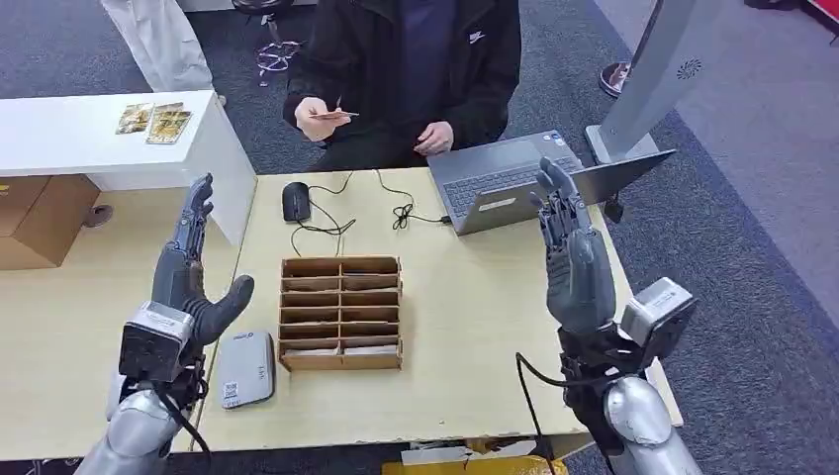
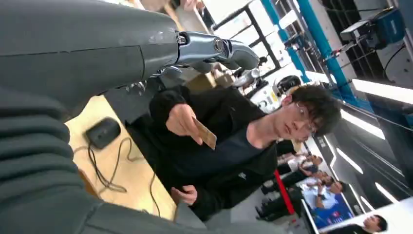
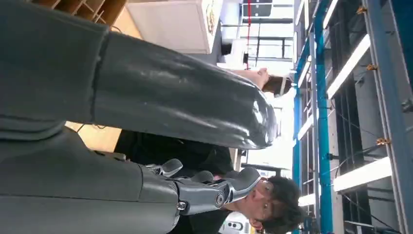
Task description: Pass the card to the sensor for recognition and then transmit it.
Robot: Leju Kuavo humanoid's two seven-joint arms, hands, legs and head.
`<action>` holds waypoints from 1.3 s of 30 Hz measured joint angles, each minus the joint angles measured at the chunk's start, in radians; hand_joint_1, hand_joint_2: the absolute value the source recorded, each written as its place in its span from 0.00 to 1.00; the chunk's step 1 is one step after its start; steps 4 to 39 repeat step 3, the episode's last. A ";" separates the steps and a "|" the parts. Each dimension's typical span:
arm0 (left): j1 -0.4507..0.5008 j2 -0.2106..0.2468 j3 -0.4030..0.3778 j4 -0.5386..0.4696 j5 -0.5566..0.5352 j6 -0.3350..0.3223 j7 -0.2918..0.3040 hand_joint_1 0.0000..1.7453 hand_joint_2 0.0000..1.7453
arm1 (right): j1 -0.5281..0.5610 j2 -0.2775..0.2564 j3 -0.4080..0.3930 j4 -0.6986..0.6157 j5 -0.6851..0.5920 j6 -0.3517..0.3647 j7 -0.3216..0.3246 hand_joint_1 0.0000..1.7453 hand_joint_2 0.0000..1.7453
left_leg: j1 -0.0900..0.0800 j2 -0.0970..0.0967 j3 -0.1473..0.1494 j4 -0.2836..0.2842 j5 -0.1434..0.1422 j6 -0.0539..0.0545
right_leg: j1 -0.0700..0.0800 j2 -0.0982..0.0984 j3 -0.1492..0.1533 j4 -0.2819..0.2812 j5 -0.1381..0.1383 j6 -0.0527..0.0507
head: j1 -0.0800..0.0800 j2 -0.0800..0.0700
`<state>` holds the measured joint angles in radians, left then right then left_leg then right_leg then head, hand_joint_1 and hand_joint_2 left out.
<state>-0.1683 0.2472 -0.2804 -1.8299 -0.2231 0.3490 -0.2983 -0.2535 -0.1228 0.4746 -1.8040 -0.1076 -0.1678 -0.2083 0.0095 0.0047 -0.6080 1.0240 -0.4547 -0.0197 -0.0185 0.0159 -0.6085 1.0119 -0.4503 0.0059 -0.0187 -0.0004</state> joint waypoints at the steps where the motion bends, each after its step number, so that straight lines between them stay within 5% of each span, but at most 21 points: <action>1: 0.002 -0.003 0.000 0.000 0.020 -0.008 -0.005 0.00 0.00 | -0.003 0.001 0.000 0.001 -0.001 0.000 -0.002 0.00 0.00 | 0.000 0.000 0.000 0.000 0.000 0.000 | 0.000 0.000 0.000 0.000 0.000 0.000 | 0.000 0.000; 39: 0.006 -0.011 0.000 -0.004 0.070 -0.025 -0.021 0.00 0.00 | -0.010 0.002 0.002 0.005 -0.003 0.000 -0.002 0.00 0.00 | 0.000 0.000 0.000 0.000 0.000 0.000 | 0.000 0.000 0.000 0.000 0.000 0.000 | 0.000 0.000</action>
